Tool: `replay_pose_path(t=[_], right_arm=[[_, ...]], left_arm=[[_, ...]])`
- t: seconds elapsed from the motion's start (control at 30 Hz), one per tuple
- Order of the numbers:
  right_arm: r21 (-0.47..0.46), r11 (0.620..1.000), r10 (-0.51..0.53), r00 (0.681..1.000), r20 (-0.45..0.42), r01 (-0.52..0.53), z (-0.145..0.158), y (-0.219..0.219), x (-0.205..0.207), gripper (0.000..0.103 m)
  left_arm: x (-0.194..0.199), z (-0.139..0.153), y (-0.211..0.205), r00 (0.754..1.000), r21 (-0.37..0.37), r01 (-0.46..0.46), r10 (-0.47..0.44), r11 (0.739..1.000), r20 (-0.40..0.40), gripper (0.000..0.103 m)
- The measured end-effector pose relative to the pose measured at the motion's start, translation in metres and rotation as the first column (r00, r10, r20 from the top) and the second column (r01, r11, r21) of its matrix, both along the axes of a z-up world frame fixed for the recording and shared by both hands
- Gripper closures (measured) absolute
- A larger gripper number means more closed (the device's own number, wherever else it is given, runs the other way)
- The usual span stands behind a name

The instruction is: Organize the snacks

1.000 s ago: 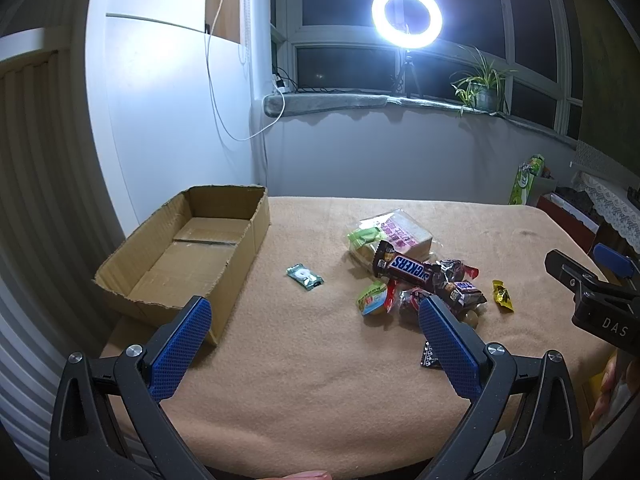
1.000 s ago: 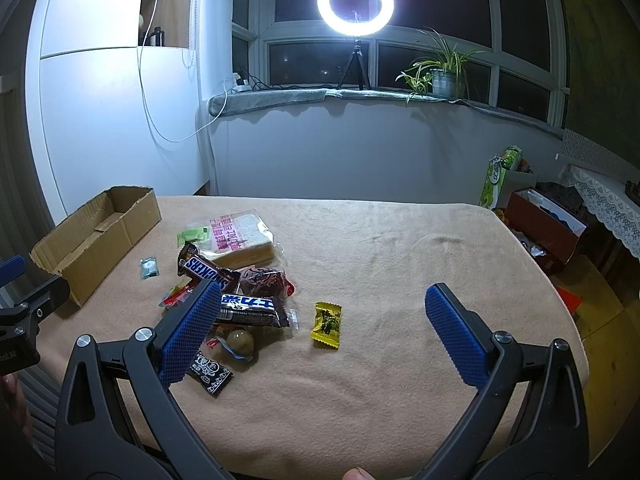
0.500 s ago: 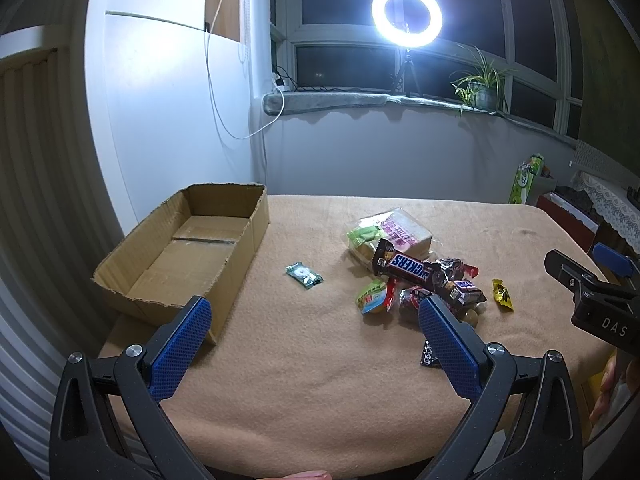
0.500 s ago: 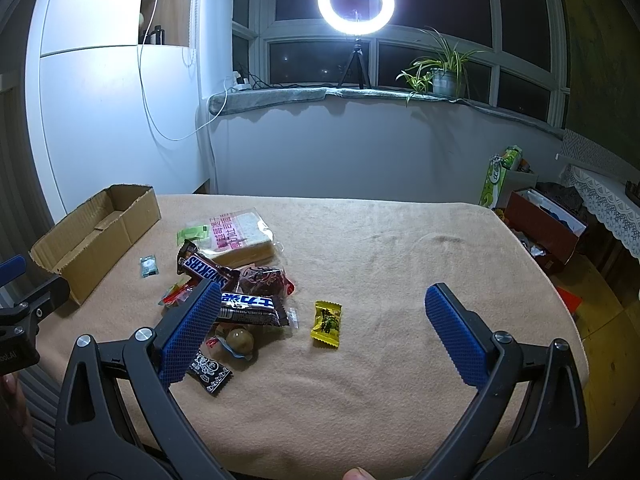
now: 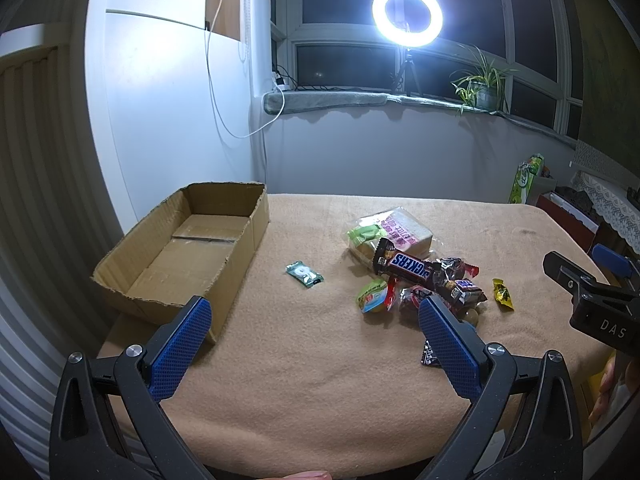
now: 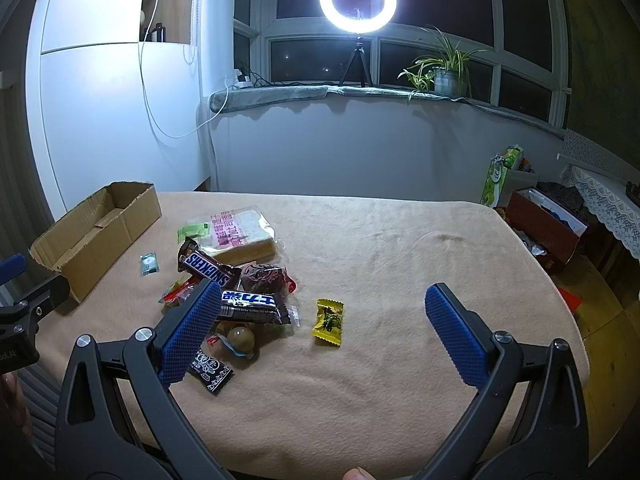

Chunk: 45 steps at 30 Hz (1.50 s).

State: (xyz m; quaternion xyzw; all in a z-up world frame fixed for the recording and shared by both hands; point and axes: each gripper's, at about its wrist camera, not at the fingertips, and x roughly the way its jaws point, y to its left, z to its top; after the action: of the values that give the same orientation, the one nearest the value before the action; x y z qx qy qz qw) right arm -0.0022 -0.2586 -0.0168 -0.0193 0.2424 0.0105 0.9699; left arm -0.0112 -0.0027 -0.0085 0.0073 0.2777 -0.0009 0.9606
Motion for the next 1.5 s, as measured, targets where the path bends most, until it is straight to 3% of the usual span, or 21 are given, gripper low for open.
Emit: replay_pose_path(t=[0.2, 0.43, 0.63, 0.73, 0.9, 1.03, 1.17, 1.3, 1.37, 1.5], right_arm=[[-0.009, 1.0, 0.005, 0.999, -0.039, -0.005, -0.018, -0.002, -0.001, 0.0], [-0.018, 1.0, 0.014, 0.984, -0.177, -0.018, -0.071, -0.012, 0.003, 0.0], [-0.001, 1.0, 0.017, 0.969, -0.248, -0.018, -0.104, -0.024, 0.007, 0.0], [0.003, 0.999, 0.035, 0.971, -0.237, -0.036, -0.109, -0.027, 0.006, 0.0], [-0.025, 0.994, 0.1, 0.975, -0.199, -0.107, -0.113, -0.031, 0.002, 0.0], [-0.018, 0.99, 0.129, 0.962, -0.24, -0.137, -0.106, -0.034, 0.013, 0.0], [-0.013, 0.996, 0.085, 0.976, -0.201, -0.09, -0.089, -0.041, 0.031, 0.0], [-0.001, 0.996, 0.091, 0.968, -0.236, -0.094, -0.083, -0.043, 0.059, 0.001], [-0.004, 0.995, 0.1, 0.96, -0.26, -0.104, -0.084, -0.042, 0.07, 0.013], [-0.007, 0.991, 0.127, 0.949, -0.287, -0.135, -0.089, -0.036, 0.084, 0.024]], left_arm=[[0.002, -0.007, -0.002, 1.0, 0.0, 0.014, -0.014, 1.0, -0.018, 0.0], [0.019, -0.068, -0.012, 0.982, 0.002, 0.086, -0.084, 0.996, -0.166, 0.0], [0.019, -0.091, -0.018, 0.967, -0.019, 0.131, -0.132, 0.991, -0.218, 0.0], [0.02, -0.101, -0.016, 0.957, -0.034, 0.137, -0.141, 0.99, -0.254, 0.0], [0.006, -0.107, -0.008, 0.97, -0.051, 0.187, -0.192, 0.981, -0.146, 0.0], [-0.002, -0.111, -0.005, 0.975, -0.051, 0.209, -0.212, 0.977, -0.06, 0.0], [0.002, -0.101, -0.011, 0.971, -0.028, 0.215, -0.217, 0.976, -0.097, 0.0], [0.01, -0.083, -0.035, 0.931, -0.059, 0.348, -0.352, 0.936, -0.092, 0.0], [0.017, -0.078, -0.054, 0.902, -0.065, 0.412, -0.417, 0.909, -0.109, 0.0], [0.033, -0.085, -0.078, 0.87, -0.039, 0.473, -0.474, 0.88, -0.135, 0.002]])
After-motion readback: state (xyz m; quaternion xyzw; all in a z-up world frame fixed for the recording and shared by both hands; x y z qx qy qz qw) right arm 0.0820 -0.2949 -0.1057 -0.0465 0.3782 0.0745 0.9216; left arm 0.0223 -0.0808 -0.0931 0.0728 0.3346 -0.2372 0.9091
